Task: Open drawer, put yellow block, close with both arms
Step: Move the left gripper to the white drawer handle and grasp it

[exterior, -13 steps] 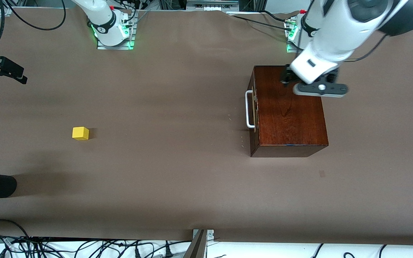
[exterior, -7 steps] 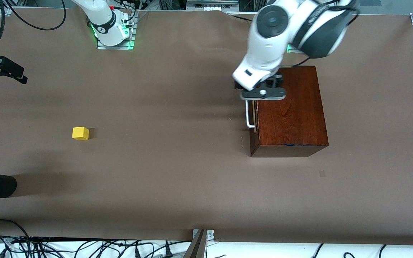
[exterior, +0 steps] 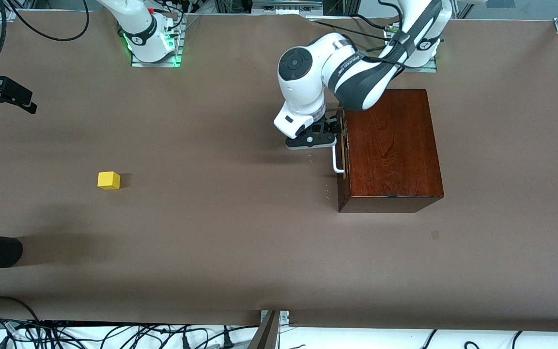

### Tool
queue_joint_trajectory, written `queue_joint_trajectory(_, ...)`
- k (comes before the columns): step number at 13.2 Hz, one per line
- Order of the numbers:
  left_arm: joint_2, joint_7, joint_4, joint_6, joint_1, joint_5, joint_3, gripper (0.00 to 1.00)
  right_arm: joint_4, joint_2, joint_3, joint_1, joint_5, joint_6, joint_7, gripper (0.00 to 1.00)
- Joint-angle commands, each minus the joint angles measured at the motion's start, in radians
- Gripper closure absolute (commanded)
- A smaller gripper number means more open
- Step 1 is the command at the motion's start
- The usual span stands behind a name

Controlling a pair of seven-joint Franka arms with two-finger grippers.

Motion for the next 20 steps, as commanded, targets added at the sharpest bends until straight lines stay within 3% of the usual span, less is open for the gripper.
queue_joint_trajectory(1,0.02,-0.011,0.012,-0.004,-0.005,0.057,0.002,0.0,0.021,0.003,0.003,-0.002,-0.003,-0.021,0.004,0.0)
queue_joint_trajectory(10,0.098,-0.013,0.004,0.019,-0.018,0.184,0.009,0.0,0.019,0.003,0.003,-0.001,-0.002,-0.022,0.006,0.0)
queue_joint_trajectory(14,0.118,-0.02,-0.008,0.064,-0.018,0.183,0.011,0.0,0.022,0.003,0.003,-0.001,-0.002,-0.021,0.004,0.0)
queue_joint_trajectory(17,0.126,-0.066,-0.002,0.093,-0.018,0.163,0.011,0.0,0.022,0.003,0.002,-0.002,-0.003,-0.021,0.004,0.0)
queue_joint_trajectory(20,0.135,-0.089,0.013,0.124,-0.018,0.024,0.011,0.0,0.022,0.003,0.002,-0.002,-0.003,-0.021,0.001,0.0)
